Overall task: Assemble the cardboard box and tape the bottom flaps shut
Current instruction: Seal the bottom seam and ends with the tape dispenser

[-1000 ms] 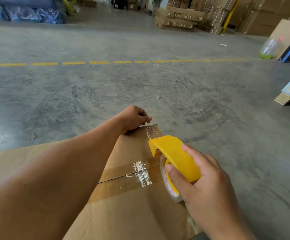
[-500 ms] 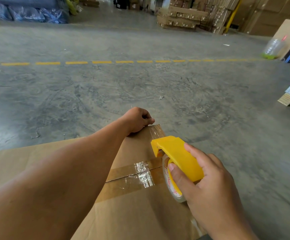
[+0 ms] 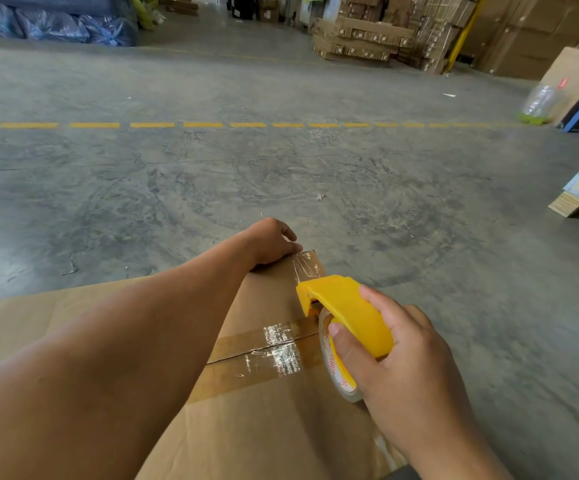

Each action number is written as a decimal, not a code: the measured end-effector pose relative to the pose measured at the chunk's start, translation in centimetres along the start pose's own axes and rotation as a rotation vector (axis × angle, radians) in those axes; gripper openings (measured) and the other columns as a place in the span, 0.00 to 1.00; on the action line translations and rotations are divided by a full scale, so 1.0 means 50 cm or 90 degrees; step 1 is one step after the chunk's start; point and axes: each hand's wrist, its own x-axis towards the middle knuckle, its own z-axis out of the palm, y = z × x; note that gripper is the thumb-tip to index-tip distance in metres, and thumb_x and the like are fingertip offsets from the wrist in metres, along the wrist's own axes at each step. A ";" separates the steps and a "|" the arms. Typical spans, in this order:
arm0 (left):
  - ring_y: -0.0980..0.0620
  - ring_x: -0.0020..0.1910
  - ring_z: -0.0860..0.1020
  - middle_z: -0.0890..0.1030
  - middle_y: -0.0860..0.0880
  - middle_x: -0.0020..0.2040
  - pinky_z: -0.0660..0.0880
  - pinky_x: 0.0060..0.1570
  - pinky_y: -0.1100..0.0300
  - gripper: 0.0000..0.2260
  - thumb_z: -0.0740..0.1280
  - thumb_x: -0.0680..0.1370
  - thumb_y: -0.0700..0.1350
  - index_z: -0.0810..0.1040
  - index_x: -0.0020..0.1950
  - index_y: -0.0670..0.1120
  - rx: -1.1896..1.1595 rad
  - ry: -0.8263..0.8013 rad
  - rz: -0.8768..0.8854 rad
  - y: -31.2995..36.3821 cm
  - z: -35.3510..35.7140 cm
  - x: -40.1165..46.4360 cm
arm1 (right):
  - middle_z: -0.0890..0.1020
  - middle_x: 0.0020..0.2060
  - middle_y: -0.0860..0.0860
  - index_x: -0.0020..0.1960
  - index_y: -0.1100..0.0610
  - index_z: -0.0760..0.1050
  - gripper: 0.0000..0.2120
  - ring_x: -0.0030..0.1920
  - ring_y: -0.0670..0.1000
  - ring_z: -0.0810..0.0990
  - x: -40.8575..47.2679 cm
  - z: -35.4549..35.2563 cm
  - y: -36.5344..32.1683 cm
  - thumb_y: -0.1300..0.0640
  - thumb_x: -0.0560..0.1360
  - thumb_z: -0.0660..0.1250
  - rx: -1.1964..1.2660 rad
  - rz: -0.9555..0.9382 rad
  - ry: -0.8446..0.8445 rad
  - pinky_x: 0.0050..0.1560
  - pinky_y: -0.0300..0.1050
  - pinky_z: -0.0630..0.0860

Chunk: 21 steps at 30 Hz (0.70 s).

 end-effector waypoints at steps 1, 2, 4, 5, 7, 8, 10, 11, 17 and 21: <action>0.48 0.55 0.78 0.81 0.48 0.60 0.72 0.50 0.58 0.15 0.70 0.79 0.53 0.82 0.62 0.49 -0.001 0.016 0.010 0.000 0.002 0.000 | 0.72 0.52 0.41 0.69 0.40 0.68 0.33 0.47 0.41 0.72 0.000 0.001 -0.001 0.33 0.66 0.62 0.000 0.001 0.002 0.42 0.35 0.69; 0.49 0.52 0.78 0.82 0.48 0.56 0.73 0.48 0.58 0.13 0.70 0.79 0.52 0.83 0.59 0.48 -0.003 0.040 0.030 0.001 0.006 -0.002 | 0.72 0.52 0.41 0.69 0.40 0.68 0.33 0.47 0.41 0.72 -0.001 0.002 -0.001 0.33 0.66 0.62 -0.001 -0.001 0.005 0.40 0.32 0.68; 0.48 0.49 0.80 0.83 0.47 0.50 0.74 0.44 0.56 0.11 0.69 0.80 0.51 0.84 0.53 0.44 0.002 0.097 0.078 0.002 0.015 -0.014 | 0.72 0.51 0.42 0.70 0.41 0.68 0.32 0.45 0.40 0.72 -0.001 0.004 -0.003 0.34 0.67 0.63 -0.010 -0.002 0.010 0.39 0.29 0.66; 0.46 0.47 0.80 0.84 0.46 0.48 0.76 0.44 0.54 0.12 0.68 0.80 0.51 0.84 0.51 0.43 0.007 0.121 0.094 0.002 0.019 -0.021 | 0.72 0.51 0.42 0.70 0.41 0.69 0.32 0.45 0.41 0.72 -0.001 0.005 -0.004 0.34 0.67 0.62 -0.016 -0.001 0.010 0.39 0.28 0.66; 0.45 0.45 0.80 0.85 0.44 0.46 0.79 0.44 0.50 0.15 0.66 0.81 0.53 0.85 0.49 0.43 0.021 0.140 0.112 0.000 0.020 -0.034 | 0.72 0.52 0.43 0.69 0.42 0.69 0.31 0.45 0.42 0.71 -0.001 0.005 -0.007 0.35 0.68 0.63 -0.023 -0.004 0.006 0.39 0.28 0.66; 0.45 0.43 0.80 0.84 0.44 0.44 0.79 0.42 0.50 0.17 0.66 0.81 0.55 0.85 0.49 0.43 0.038 0.133 0.118 -0.001 0.018 -0.040 | 0.72 0.52 0.43 0.69 0.42 0.69 0.31 0.46 0.42 0.70 -0.001 0.005 -0.008 0.35 0.68 0.63 -0.024 -0.007 0.005 0.39 0.29 0.66; 0.45 0.40 0.79 0.83 0.43 0.41 0.75 0.36 0.53 0.19 0.64 0.82 0.57 0.85 0.46 0.43 0.094 0.101 0.129 0.001 0.016 -0.049 | 0.74 0.54 0.45 0.69 0.43 0.71 0.31 0.48 0.43 0.70 -0.003 0.002 -0.009 0.36 0.68 0.64 -0.027 -0.016 0.006 0.43 0.35 0.67; 0.45 0.38 0.78 0.82 0.43 0.38 0.72 0.33 0.55 0.20 0.63 0.82 0.57 0.84 0.44 0.43 0.118 0.087 0.132 0.004 0.017 -0.053 | 0.74 0.55 0.45 0.69 0.44 0.71 0.31 0.49 0.43 0.70 -0.004 -0.001 -0.010 0.36 0.68 0.64 -0.028 -0.018 0.004 0.46 0.38 0.68; 0.42 0.38 0.72 0.73 0.45 0.32 0.61 0.29 0.55 0.23 0.61 0.83 0.56 0.73 0.34 0.42 0.157 0.037 0.111 0.020 0.022 -0.061 | 0.76 0.55 0.47 0.69 0.44 0.72 0.29 0.52 0.46 0.74 -0.028 -0.018 -0.001 0.39 0.69 0.68 -0.025 -0.017 0.008 0.48 0.41 0.68; 0.42 0.37 0.71 0.72 0.45 0.31 0.60 0.30 0.54 0.25 0.61 0.83 0.56 0.69 0.30 0.43 0.167 0.038 0.113 0.021 0.019 -0.064 | 0.76 0.52 0.45 0.67 0.42 0.73 0.29 0.48 0.44 0.72 -0.077 -0.040 0.018 0.38 0.67 0.68 -0.012 -0.003 0.026 0.45 0.40 0.67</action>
